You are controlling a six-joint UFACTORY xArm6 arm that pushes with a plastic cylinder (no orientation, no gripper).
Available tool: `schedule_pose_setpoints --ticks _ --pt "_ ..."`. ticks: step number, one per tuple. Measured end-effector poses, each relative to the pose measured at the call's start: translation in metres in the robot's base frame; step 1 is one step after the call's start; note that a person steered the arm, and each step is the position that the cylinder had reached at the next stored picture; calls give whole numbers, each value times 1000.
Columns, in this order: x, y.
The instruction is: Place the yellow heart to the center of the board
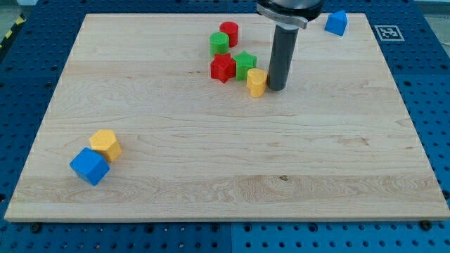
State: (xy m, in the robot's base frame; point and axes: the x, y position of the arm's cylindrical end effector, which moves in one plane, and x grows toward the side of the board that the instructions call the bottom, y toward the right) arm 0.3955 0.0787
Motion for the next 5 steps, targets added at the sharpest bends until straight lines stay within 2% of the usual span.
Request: schedule_pose_setpoints --ticks 2,3,5 --pt "0 -39" --pt "0 -39" --pt "-39 -41"
